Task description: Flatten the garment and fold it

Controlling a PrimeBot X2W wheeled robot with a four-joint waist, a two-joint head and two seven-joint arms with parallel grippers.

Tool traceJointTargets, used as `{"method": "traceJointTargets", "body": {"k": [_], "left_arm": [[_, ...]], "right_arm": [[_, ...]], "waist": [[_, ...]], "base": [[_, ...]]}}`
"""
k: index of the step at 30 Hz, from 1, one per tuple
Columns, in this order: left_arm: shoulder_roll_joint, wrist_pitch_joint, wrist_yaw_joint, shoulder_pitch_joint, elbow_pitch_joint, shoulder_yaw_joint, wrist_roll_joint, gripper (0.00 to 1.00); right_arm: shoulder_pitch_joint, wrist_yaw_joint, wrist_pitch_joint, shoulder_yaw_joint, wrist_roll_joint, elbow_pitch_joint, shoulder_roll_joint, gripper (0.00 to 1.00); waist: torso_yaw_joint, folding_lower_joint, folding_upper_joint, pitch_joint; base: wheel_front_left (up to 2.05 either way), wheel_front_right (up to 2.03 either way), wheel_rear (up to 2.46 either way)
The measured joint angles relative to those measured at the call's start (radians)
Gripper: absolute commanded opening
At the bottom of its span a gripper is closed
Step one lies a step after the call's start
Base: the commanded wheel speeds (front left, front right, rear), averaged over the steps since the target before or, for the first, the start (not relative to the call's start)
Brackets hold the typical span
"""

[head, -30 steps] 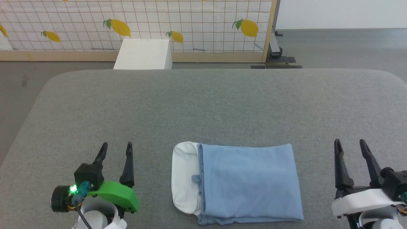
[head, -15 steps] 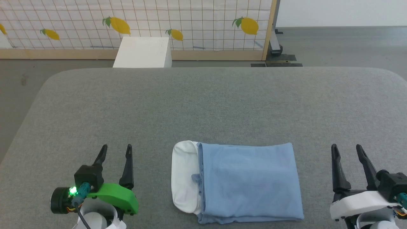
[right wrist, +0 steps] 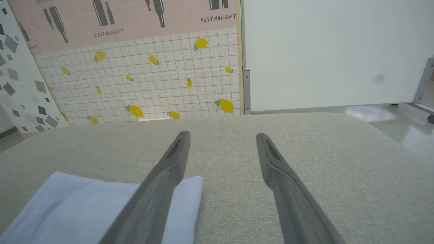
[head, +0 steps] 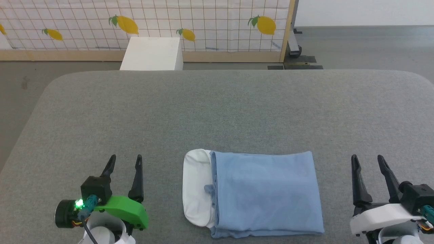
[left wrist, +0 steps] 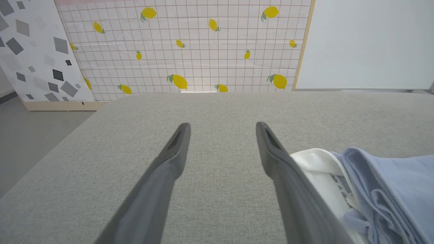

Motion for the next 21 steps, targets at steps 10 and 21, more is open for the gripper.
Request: {"method": "traceJointTargets", "body": {"k": [10,21], "left_arm": [[0.004,0.0,0.008,0.0,0.0,-0.006,-0.018,1.0],[0.004,0.0,0.009,0.0,-0.001,-0.007,-0.029,1.0]], "right_arm": [[-0.006,0.0,0.0,0.006,0.0,0.009,0.0,1.0],[-0.017,0.0,0.004,-0.003,0.004,0.019,0.002,1.0]], "waist": [[-0.001,0.0,0.0,0.003],[-0.002,0.0,0.0,0.007]], "base": [[0.0,0.0,0.0],[0.0,0.0,0.0]]}}
